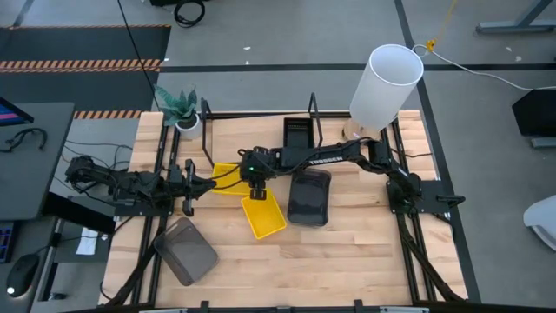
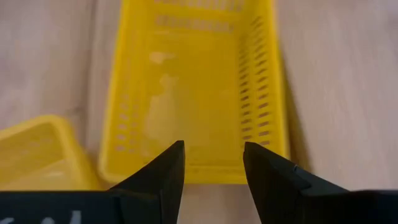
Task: Stack baskets on shelf by color
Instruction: Stack the yellow bin on the yellow bin, then put the stacked yellow bins on the shelf
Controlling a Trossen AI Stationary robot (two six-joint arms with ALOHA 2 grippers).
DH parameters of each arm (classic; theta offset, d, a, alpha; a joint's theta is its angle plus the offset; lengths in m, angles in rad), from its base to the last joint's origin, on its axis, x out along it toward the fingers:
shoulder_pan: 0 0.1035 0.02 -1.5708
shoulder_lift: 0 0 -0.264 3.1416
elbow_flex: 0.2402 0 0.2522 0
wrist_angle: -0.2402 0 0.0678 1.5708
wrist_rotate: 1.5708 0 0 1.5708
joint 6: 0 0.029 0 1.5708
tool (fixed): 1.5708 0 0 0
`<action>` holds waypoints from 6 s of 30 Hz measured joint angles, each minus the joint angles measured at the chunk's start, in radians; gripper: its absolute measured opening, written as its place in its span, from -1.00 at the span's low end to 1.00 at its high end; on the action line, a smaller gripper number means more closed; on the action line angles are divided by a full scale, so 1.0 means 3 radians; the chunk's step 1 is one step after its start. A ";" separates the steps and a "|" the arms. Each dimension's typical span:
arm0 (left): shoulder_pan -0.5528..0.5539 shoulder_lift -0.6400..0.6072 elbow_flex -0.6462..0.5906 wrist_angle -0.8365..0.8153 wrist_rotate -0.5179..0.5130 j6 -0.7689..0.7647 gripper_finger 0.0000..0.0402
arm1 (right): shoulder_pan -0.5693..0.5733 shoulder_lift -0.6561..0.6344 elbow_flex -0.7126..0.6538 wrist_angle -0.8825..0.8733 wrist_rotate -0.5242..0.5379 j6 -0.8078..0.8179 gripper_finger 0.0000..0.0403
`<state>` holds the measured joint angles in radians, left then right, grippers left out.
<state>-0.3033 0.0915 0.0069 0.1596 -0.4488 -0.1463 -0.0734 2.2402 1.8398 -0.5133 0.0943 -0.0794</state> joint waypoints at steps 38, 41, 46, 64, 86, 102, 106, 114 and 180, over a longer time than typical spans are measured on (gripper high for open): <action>0.0000 0.0000 0.0001 0.0000 0.0001 0.0000 -0.83 | 0.0202 -0.0005 0.0194 -0.1419 -0.0192 0.0467 -0.16; 0.0000 0.0001 0.0001 0.0000 0.0001 0.0000 -0.84 | 0.0210 -0.0005 0.0274 -0.1529 -0.0142 0.0544 -0.17; 0.0000 0.0001 0.0001 0.0000 0.0000 0.0000 -0.86 | 0.0225 -0.0006 0.0482 -0.1568 -0.0065 0.0528 -0.17; 0.0000 0.0000 0.0001 0.0000 0.0001 0.0000 -0.86 | 0.0015 0.0070 0.0513 -0.0794 0.0290 0.1857 -0.17; 0.0000 0.0066 0.0001 -0.0001 0.0000 0.0000 -0.82 | -0.0158 0.0337 0.0507 -0.0627 0.0028 0.2165 -0.39; 0.0000 0.0066 0.0001 -0.0001 0.0000 0.0000 -0.83 | -0.0207 0.0357 0.0507 -0.0439 -0.0069 0.1832 -0.89; 0.0000 0.0066 0.0001 -0.0001 0.0001 0.0000 -0.83 | -0.0221 0.0327 0.0507 -0.0278 -0.0256 0.1746 -0.94; 0.0000 0.0066 0.0001 0.0001 0.0001 0.0000 -0.86 | -0.0228 0.0113 0.0523 -0.0325 -0.0756 0.1736 -0.94; 0.0001 0.0066 0.0001 0.0000 0.0000 0.0000 -0.86 | 0.0527 -0.0492 0.0349 -0.1209 -0.0905 0.1163 -0.45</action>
<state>-0.3031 0.1112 0.0071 0.1596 -0.4487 -0.1463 0.0845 2.0926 1.9444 -0.8760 -0.1772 0.2695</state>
